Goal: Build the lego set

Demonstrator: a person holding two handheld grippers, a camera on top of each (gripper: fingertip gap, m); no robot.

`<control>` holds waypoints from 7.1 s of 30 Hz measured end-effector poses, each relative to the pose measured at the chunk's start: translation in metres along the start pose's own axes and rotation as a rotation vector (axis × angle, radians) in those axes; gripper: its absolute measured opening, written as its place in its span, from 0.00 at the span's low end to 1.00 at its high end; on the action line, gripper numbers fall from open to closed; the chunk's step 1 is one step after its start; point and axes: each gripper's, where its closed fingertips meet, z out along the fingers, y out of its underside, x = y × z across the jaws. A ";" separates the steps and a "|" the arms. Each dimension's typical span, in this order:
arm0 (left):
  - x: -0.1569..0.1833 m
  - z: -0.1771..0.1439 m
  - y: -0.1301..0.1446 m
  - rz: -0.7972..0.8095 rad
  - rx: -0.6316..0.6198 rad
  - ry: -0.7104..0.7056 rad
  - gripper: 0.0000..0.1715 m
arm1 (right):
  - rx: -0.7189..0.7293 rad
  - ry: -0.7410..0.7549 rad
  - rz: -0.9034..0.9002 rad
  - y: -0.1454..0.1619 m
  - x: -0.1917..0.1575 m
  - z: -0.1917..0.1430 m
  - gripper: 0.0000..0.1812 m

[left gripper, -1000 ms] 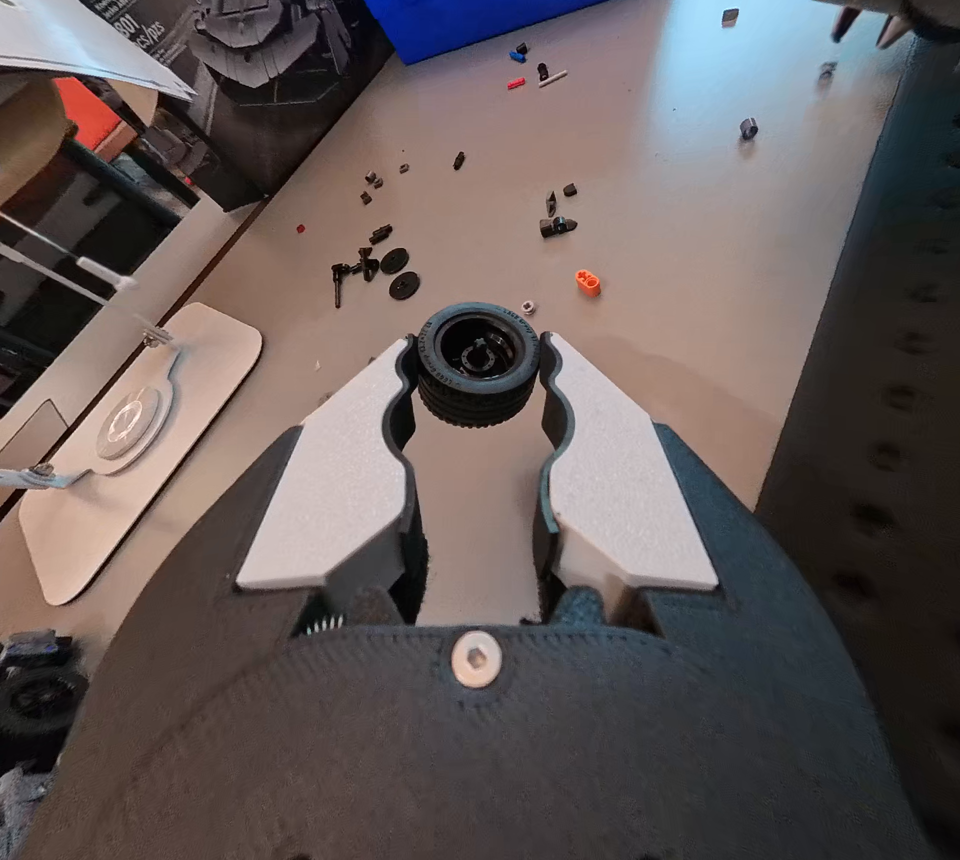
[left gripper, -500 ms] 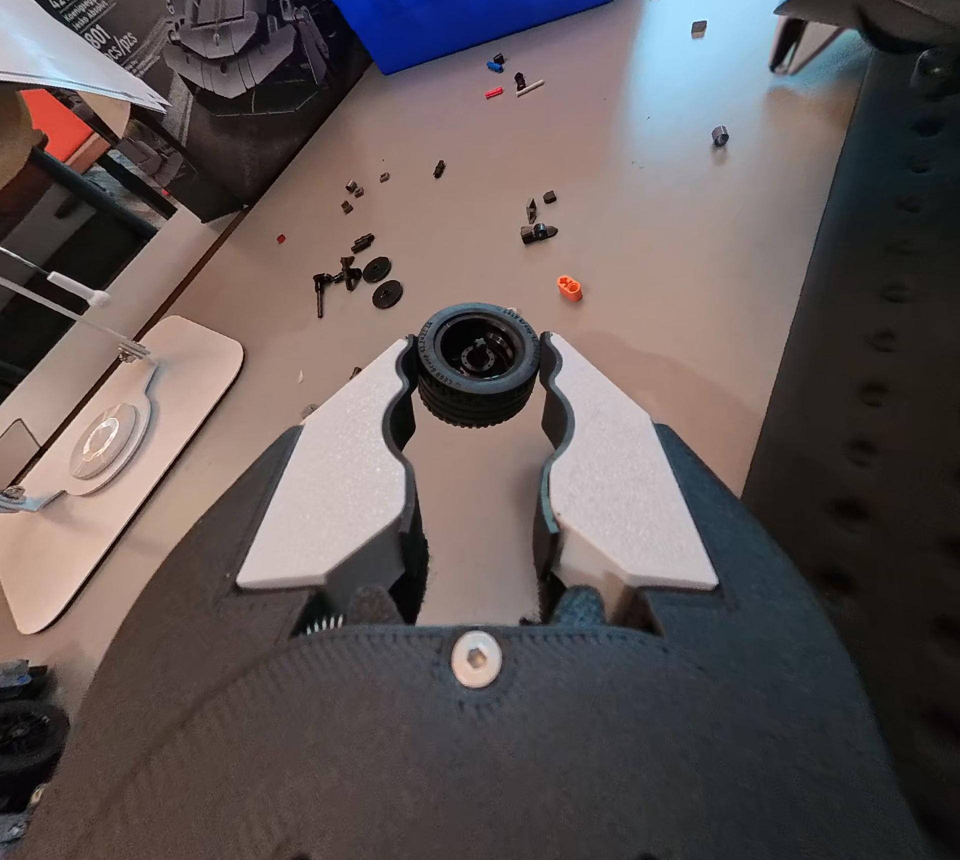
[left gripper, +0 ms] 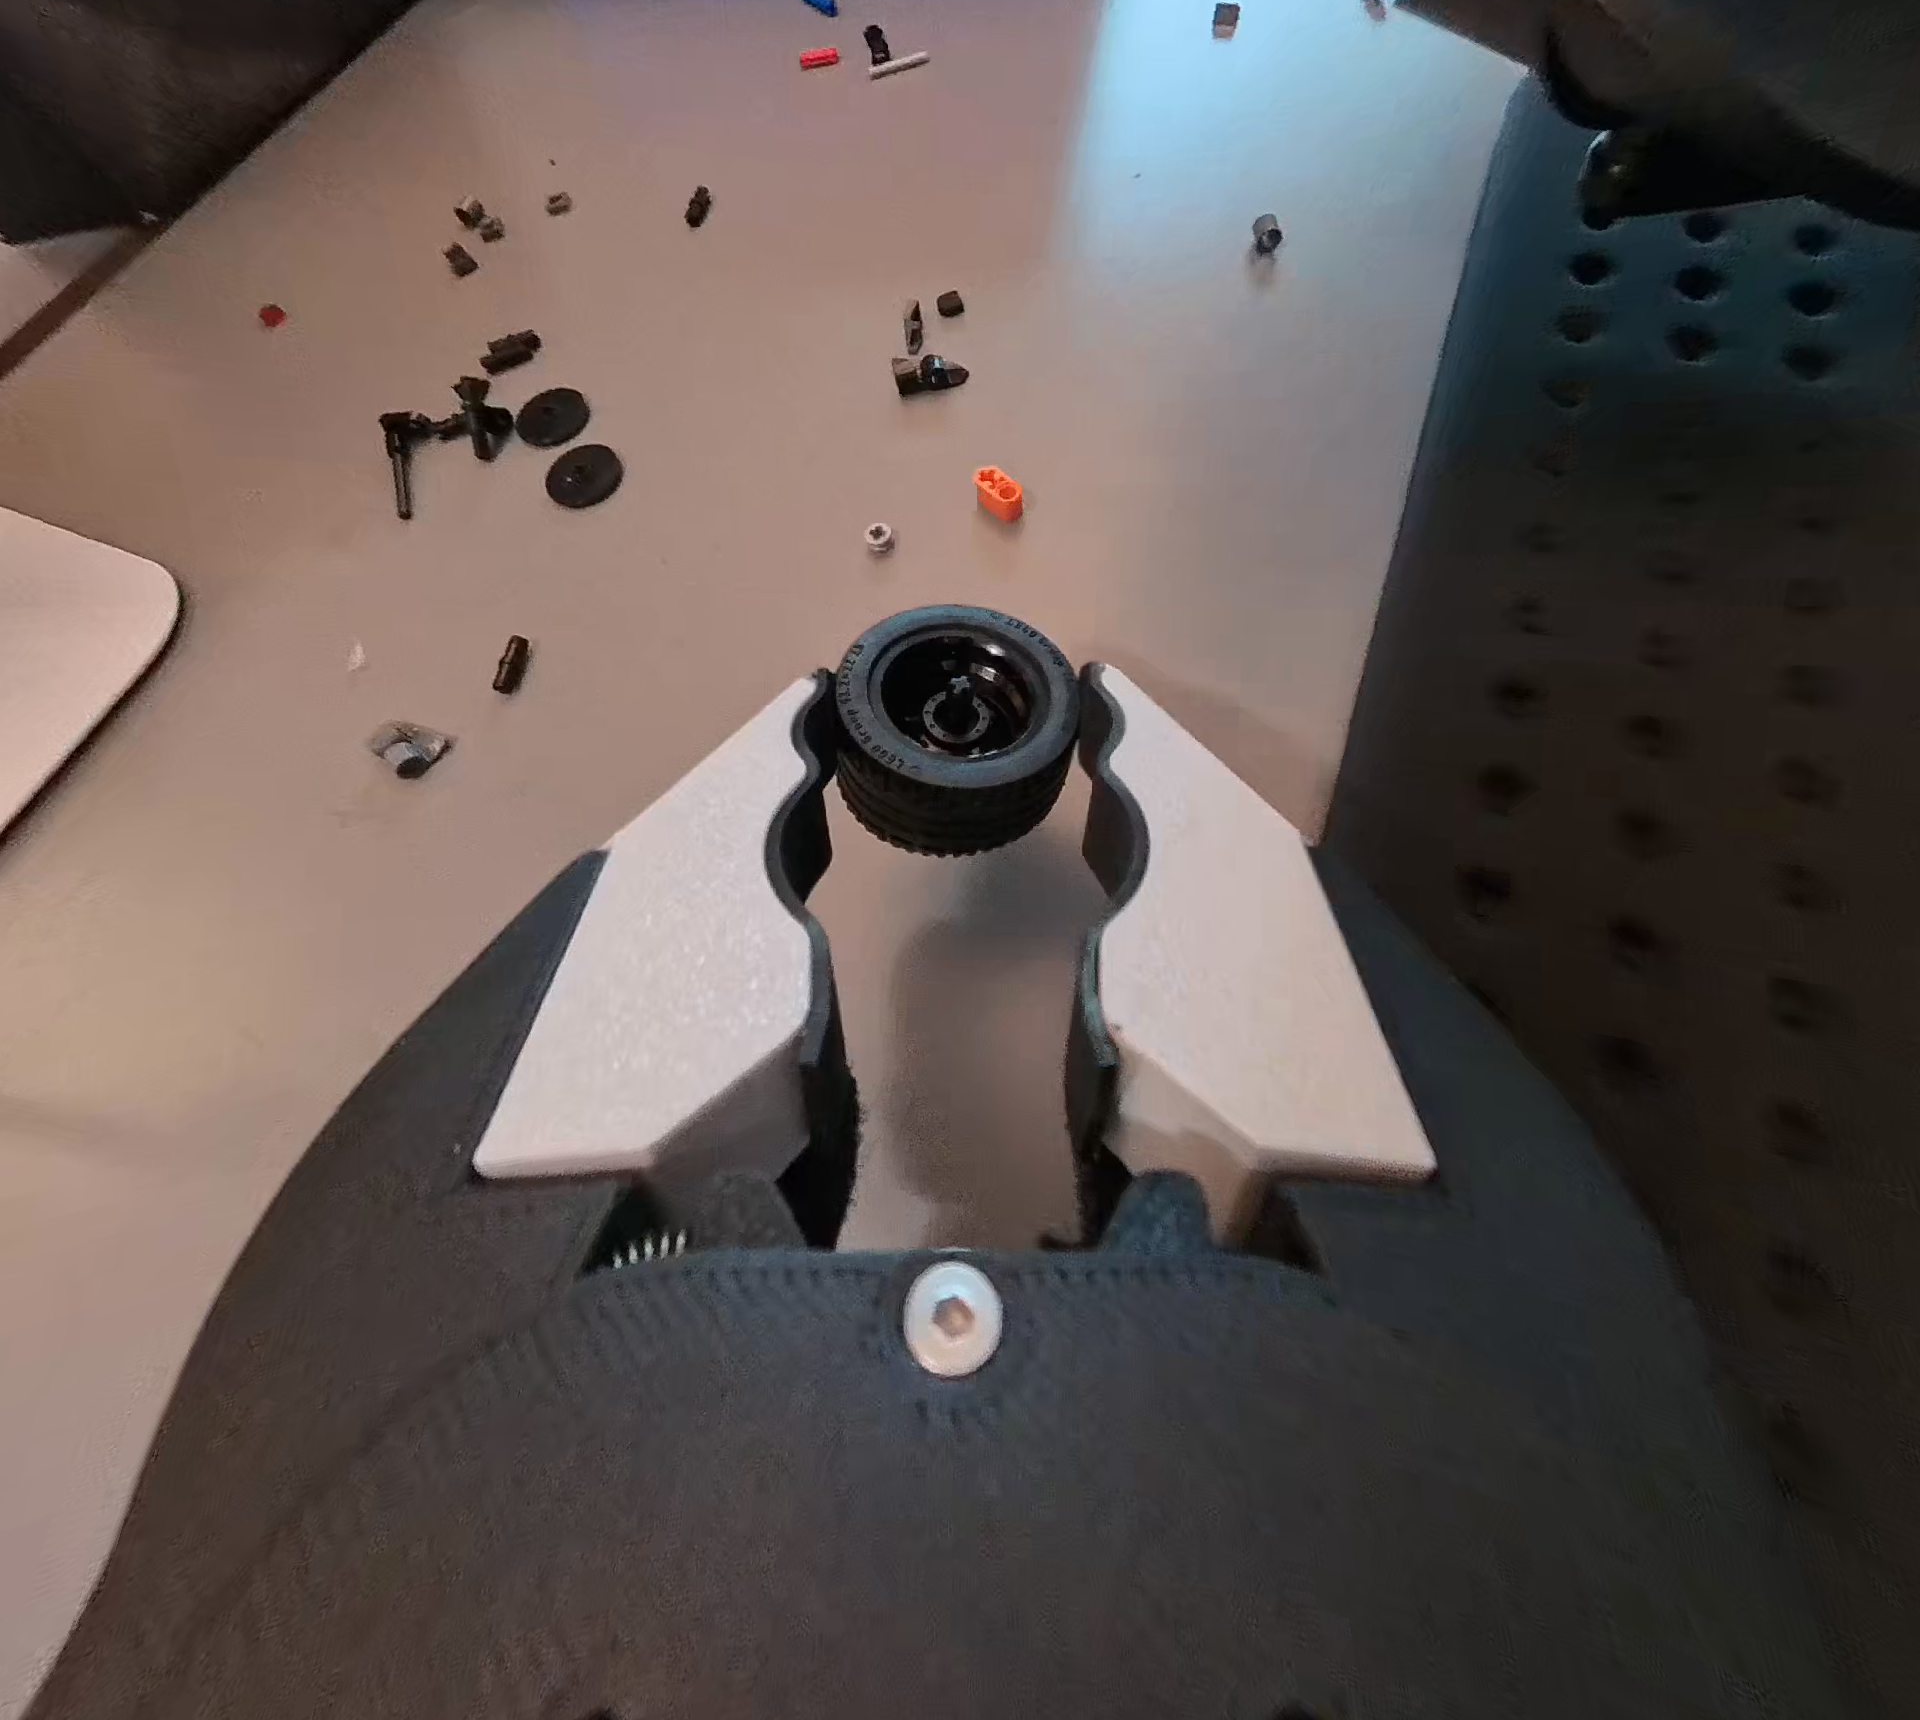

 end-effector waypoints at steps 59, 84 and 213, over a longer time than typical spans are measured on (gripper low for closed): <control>0.007 0.003 0.034 -0.152 -0.117 0.207 0.26 | -0.052 -0.365 -0.355 0.027 -0.018 0.140 0.02; 0.009 0.004 0.036 -0.120 -0.128 0.187 0.25 | -0.129 -0.169 -0.639 0.028 -0.020 0.141 0.02; -0.032 -0.063 -0.052 -0.060 0.433 -0.080 0.12 | 0.197 -0.243 -0.070 -0.049 0.007 0.087 0.17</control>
